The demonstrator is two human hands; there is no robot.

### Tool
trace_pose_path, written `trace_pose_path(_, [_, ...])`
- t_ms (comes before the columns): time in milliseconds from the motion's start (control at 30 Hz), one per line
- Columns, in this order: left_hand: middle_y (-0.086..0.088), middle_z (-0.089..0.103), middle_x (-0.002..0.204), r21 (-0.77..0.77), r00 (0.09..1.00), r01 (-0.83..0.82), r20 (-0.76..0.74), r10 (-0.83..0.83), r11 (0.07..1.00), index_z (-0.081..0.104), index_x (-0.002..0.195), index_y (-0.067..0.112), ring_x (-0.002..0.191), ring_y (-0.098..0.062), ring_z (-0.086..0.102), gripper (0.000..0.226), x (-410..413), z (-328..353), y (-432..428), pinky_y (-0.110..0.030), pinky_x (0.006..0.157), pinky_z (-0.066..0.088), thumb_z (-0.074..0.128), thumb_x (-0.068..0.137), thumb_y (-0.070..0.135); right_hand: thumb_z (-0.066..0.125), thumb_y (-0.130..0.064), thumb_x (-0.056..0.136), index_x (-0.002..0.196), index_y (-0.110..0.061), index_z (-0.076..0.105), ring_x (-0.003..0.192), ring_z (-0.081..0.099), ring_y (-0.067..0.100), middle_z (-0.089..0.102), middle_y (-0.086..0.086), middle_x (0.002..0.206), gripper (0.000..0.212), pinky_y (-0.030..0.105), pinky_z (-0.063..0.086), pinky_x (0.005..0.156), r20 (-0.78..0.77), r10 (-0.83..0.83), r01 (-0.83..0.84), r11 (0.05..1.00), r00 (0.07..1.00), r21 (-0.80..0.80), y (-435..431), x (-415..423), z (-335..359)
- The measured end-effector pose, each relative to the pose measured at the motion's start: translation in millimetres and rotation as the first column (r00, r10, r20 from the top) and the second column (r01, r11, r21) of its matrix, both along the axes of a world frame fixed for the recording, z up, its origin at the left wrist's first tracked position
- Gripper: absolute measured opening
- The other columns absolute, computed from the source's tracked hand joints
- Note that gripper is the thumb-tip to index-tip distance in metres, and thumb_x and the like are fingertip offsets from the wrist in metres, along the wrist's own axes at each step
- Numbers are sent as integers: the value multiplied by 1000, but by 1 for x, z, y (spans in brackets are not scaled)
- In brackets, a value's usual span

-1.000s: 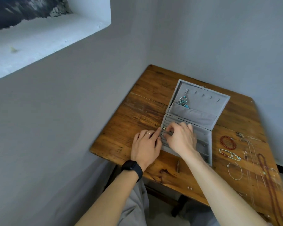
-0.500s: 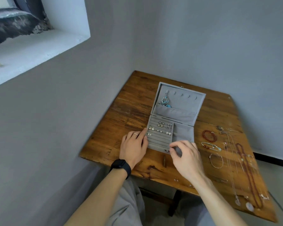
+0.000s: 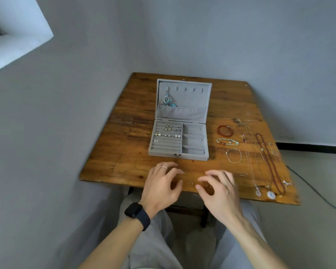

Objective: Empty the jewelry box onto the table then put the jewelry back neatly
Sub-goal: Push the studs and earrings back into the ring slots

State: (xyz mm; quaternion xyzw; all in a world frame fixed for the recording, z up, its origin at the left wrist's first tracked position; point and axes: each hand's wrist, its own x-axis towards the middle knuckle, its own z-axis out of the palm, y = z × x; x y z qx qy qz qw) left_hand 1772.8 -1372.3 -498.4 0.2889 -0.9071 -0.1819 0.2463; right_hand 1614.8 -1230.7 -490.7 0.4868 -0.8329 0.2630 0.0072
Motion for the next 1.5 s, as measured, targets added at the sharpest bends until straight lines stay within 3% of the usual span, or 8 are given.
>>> trace_pose_path(233, [11,63,118,2,998,-43,50,43,999,72,108,34,116,-12,54,23,-10,-8,19,-35,101,38,67,88,43,76,-39,80,94,-32,76,120,48,21,63,-7,117,16,40,47,89,-43,-12,11,1000,999,-23,-2,9,-12])
trace_pose_path(467, [12,64,115,16,997,-56,60,55,998,75,99,35,114,-12,55,13,-16,-3,19,-36,101,36,68,90,41,76,-34,82,99,-29,78,118,49,21,65,-6,114,18,37,49,90,-56,-6,3,999,998,-54,-3,12,-13])
trace_pose_path(767, [16,66,105,126,994,-109,-9,111,986,73,100,30,105,-6,54,11,1,10,-3,-34,90,49,67,92,35,74,-27,85,91,-26,77,108,52,18,67,-7,103,7,34,47,83,-111,49,-57,996,993,-66,-7,12,-13])
trace_pose_path(1033, [9,60,116,210,972,-226,-22,235,951,74,107,24,113,-7,50,17,2,45,-67,-13,83,37,65,96,32,62,-21,95,97,-21,66,95,56,11,66,-8,99,5,21,46,76,67,122,-110,981,990,-163,-42,-1,8])
trace_pose_path(1200, [-3,57,132,319,969,-242,132,210,916,73,104,25,128,-19,48,16,-20,49,-106,-27,102,38,64,95,36,60,-22,96,99,-22,62,91,62,10,68,-7,99,4,13,46,72,150,166,-139,974,975,-179,-73,-13,18])
trace_pose_path(1300, [-4,59,129,385,956,-262,232,182,885,68,94,36,116,-21,55,6,-33,53,-118,-35,98,47,65,94,41,61,-26,96,98,-25,63,90,59,5,65,-14,98,3,18,50,76,207,157,-124,979,966,-164,-79,-16,16])
trace_pose_path(1400, [-2,50,139,379,937,-277,308,162,883,67,93,36,123,-21,51,5,-40,58,-122,-28,97,42,65,94,40,65,-25,94,98,-24,66,89,58,2,60,-20,94,5,14,45,81,227,151,-105,974,962,-202,-80,-19,12])
trace_pose_path(1500, [-4,42,146,343,922,-300,343,178,890,68,99,31,130,-22,46,10,-45,59,-121,-31,101,39,62,96,39,64,-25,94,96,-24,67,91,58,-2,67,-17,96,4,24,35,105,237,171,-119,968,956,-220,-81,-21,6])
